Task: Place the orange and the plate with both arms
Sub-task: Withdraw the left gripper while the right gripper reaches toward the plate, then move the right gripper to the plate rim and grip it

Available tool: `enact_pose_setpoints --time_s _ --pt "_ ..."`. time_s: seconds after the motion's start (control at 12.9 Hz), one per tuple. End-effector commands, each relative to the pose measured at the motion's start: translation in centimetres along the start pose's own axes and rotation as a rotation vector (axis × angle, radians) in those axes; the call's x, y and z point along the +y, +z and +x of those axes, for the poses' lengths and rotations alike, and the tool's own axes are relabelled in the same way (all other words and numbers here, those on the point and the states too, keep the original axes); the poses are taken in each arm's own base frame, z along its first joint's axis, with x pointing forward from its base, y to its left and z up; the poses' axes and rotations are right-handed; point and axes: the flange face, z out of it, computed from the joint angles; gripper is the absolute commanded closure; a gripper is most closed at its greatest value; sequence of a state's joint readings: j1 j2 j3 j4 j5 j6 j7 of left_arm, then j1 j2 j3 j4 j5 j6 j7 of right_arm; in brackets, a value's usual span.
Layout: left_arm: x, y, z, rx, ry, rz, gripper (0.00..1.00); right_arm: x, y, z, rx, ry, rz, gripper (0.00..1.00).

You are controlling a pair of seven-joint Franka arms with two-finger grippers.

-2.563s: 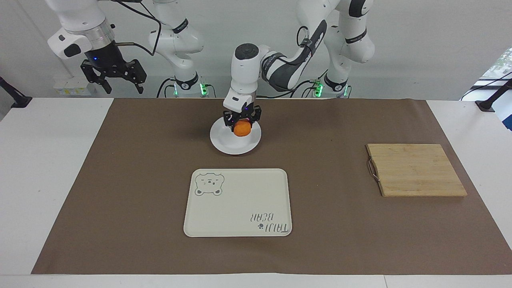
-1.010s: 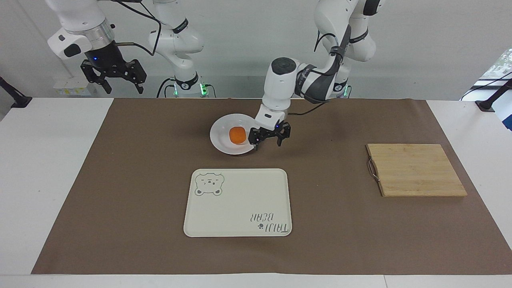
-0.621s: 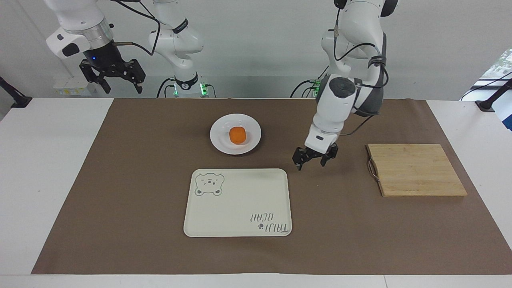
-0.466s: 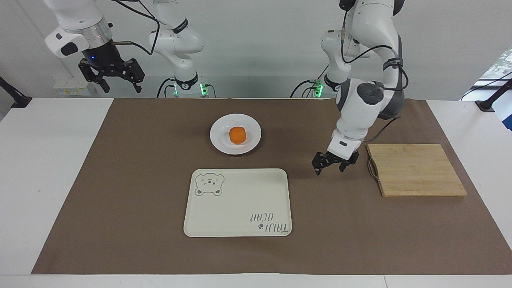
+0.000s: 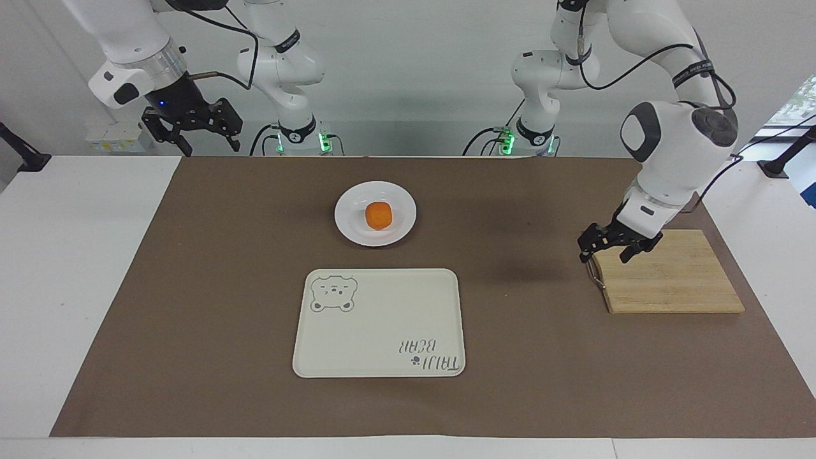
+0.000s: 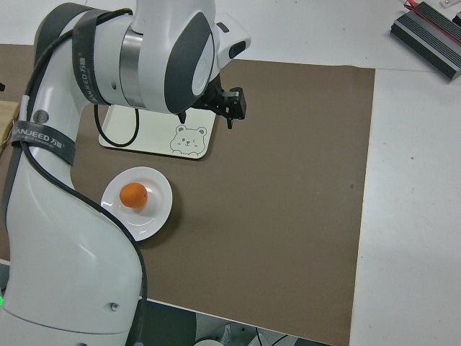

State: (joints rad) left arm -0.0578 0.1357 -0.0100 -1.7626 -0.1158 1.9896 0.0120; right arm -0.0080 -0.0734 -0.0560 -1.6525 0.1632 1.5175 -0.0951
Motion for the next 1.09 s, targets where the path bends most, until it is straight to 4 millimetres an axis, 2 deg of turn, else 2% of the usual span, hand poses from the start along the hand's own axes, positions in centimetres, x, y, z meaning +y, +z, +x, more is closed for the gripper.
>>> enact_pose_setpoints --time_s 0.0,0.08,0.31,0.39,0.47,0.62,0.7,0.85,1.01 --pt "-0.2 -4.4 -1.5 -0.02 0.047 0.033 0.0 0.0 3.8 0.3 0.02 0.008 0.143 0.0" --pt "-0.1 -6.2 -2.2 -0.033 0.066 0.073 0.0 0.2 5.4 0.6 0.023 0.012 0.163 0.0" --pt "0.2 -11.4 -3.1 -0.109 0.097 0.115 0.0 0.2 8.5 0.8 0.014 -0.047 0.253 0.0" --pt "0.4 -13.1 -3.5 -0.13 0.105 0.129 0.0 0.5 10.8 0.5 0.001 -0.063 0.313 0.0" --pt "0.2 -13.8 -4.0 -0.128 0.102 0.118 0.0 1.8 12.9 0.2 0.009 -0.053 0.377 0.0" --pt "0.2 -13.6 -4.8 -0.126 0.11 0.118 0.0 2.1 17.8 0.8 -0.013 -0.05 0.391 0.0" --pt "0.3 -13.6 -4.7 -0.123 0.118 0.117 0.0 0.9 19.5 0.9 -0.017 -0.055 0.392 0.0" --pt "0.0 -13.7 -4.8 -0.125 0.116 0.117 0.0 0.0 23.5 -0.1 -0.036 -0.049 0.506 0.0" --pt "0.0 -13.7 -4.7 -0.12 0.107 0.118 0.0 0.3 26.2 -1.4 -0.037 -0.044 0.546 0.0"
